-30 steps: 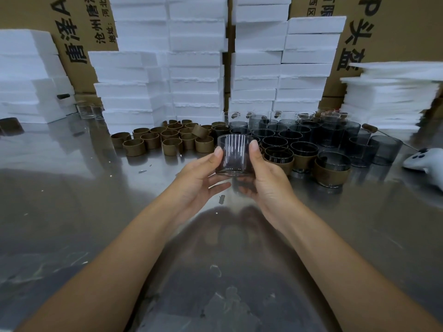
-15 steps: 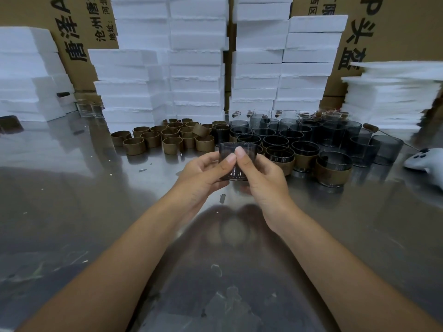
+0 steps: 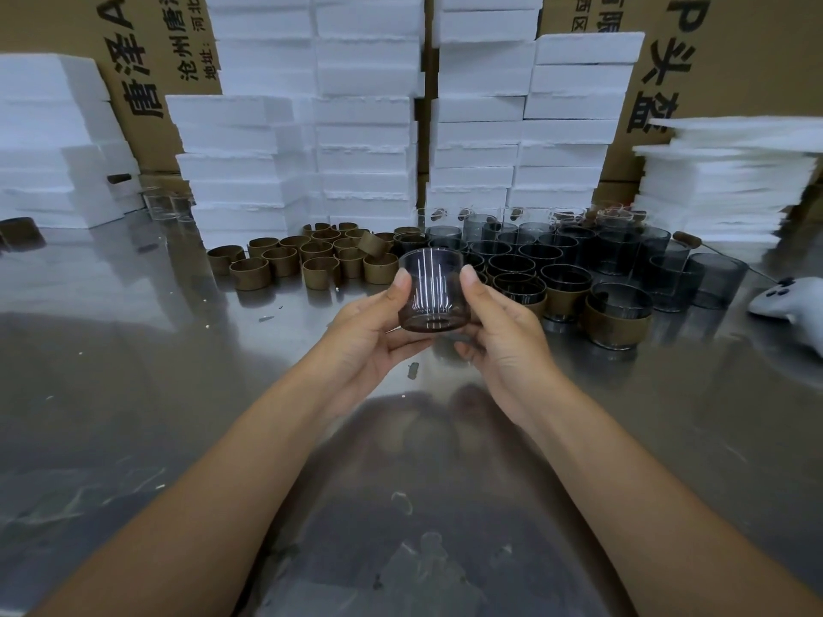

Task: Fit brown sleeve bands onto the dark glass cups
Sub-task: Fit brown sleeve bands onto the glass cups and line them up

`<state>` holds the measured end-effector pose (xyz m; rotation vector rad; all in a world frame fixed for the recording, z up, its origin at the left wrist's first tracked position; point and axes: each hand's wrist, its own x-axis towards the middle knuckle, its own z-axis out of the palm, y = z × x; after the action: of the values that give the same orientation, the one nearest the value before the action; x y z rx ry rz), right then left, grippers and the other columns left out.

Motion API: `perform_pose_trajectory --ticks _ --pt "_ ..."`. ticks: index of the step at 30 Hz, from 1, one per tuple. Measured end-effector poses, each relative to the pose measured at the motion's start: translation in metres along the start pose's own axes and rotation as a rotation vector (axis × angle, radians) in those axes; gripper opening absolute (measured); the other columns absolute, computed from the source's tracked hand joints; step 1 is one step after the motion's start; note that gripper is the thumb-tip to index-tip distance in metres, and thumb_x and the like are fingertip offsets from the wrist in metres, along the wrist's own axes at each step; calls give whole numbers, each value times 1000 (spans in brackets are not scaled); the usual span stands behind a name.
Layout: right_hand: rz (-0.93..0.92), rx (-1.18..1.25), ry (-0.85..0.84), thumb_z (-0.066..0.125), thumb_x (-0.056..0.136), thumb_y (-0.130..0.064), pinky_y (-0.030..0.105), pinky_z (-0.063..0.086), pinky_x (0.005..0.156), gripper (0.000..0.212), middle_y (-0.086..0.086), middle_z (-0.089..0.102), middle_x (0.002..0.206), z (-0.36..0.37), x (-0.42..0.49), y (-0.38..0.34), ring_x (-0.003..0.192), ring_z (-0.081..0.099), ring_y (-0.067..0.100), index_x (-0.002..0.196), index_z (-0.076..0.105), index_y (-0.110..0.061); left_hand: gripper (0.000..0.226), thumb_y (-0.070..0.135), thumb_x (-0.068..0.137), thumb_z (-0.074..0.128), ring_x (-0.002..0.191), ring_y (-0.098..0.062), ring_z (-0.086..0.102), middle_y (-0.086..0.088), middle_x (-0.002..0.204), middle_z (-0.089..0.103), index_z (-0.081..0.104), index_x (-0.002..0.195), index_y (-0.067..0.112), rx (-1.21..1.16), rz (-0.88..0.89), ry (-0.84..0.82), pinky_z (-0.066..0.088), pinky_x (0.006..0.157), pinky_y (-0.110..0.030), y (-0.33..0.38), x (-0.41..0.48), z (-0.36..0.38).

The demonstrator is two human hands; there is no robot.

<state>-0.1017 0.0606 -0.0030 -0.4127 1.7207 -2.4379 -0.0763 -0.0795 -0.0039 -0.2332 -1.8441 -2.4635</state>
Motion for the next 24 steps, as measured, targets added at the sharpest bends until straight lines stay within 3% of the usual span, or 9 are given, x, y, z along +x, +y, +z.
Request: perform_pose_trajectory --ticks 2,6,10,12,15,18,21,24 --pt "1 -25 28 64 72 -51 18 46 61 30 -6 72 80 1 1 1 71 60 10 87 75 -27 36 49 79 58 97 -20 70 -7 104 73 75 101 26 19 28 3 54 81 -24 -1 1 0" --pt "9 -110 72 56 92 -46 29 43 70 25 -3 71 91 0 5 5 81 58 17 106 71 -31 39 59 81 52 104 -19 68 0 112 71 65 113 41 157 76 -10 54 84 -23 -3 1 2" --pt "85 -90 132 52 93 -51 28 48 64 31 -1 74 87 2 6 5 79 65 17 88 72 -28 52 77 73 52 98 -12 69 6 106 73 60 116 49 309 80 25 48 83 -29 -4 1 3" --pt "157 -32 178 52 93 -52 25 48 55 34 3 74 85 0 8 3 73 66 17 90 70 -23 51 67 72 60 96 -12 70 5 103 74 57 118 46 378 68 -16 47 85 -29 -6 1 2" --pt "222 -29 206 50 91 -56 24 48 55 42 2 72 75 -2 7 2 63 64 13 82 69 -20 47 46 76 69 93 -14 71 -2 96 75 57 119 33 403 37 -27 47 83 -28 -9 1 0" --pt "194 -105 171 43 90 -64 27 48 63 55 4 66 70 -1 7 3 50 53 9 79 71 -18 51 53 73 71 89 -16 72 -4 92 75 62 112 21 346 8 8 49 78 -26 -8 1 0" --pt "143 -184 122 45 87 -66 28 46 67 58 2 58 73 1 6 4 60 52 11 93 70 -14 50 58 65 63 84 -14 72 -2 87 76 64 97 20 293 -8 69 50 76 -26 -7 3 -1" --pt "87 -240 82 61 82 -56 29 51 72 42 -4 61 85 2 5 7 77 59 13 103 66 -20 49 60 65 64 79 -13 71 1 81 74 67 94 20 299 1 114 51 78 -29 -8 5 -4"
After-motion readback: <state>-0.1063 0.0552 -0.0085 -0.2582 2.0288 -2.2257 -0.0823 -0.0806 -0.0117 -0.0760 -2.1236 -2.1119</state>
